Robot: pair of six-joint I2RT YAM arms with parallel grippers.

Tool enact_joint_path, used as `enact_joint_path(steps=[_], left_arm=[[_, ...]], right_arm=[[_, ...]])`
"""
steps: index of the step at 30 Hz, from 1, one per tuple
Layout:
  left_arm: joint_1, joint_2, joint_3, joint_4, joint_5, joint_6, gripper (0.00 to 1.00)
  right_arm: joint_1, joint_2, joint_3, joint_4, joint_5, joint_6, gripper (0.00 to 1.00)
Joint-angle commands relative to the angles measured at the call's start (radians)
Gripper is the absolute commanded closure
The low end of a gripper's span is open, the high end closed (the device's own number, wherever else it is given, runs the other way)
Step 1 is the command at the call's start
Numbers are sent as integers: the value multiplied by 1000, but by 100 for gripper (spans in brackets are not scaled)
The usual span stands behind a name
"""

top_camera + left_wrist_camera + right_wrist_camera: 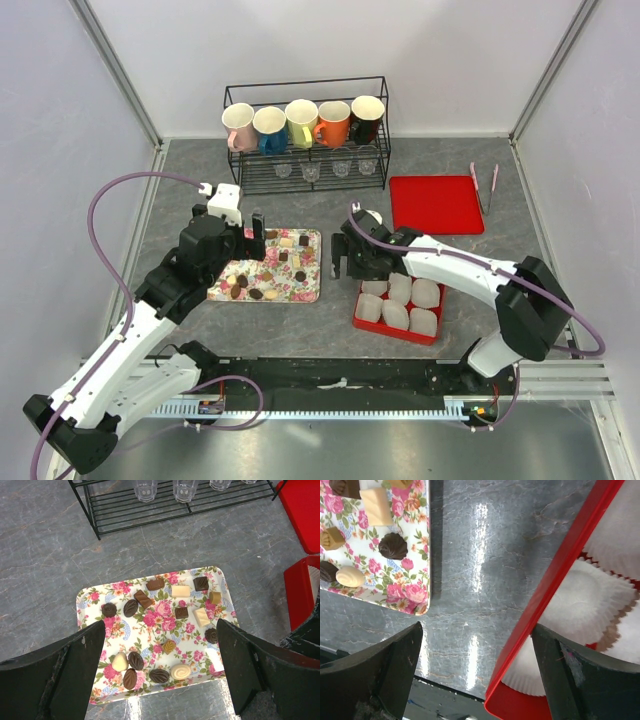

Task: Pack the chocolate
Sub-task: Move the packing box to the center of the board.

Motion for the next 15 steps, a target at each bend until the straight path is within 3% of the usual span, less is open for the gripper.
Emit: enact_joint_path(steps=[1, 6, 15], left_arm=[[2, -6, -5, 44, -17, 28, 1], [2, -18, -4, 43, -8, 25, 1], [2, -36, -10, 44, 24, 13, 1]], right_arm=[[-1, -31, 118, -116, 103, -99, 2], [-100, -89, 262, -236, 248, -231, 2], [-508, -34, 330, -119, 311, -320, 2]])
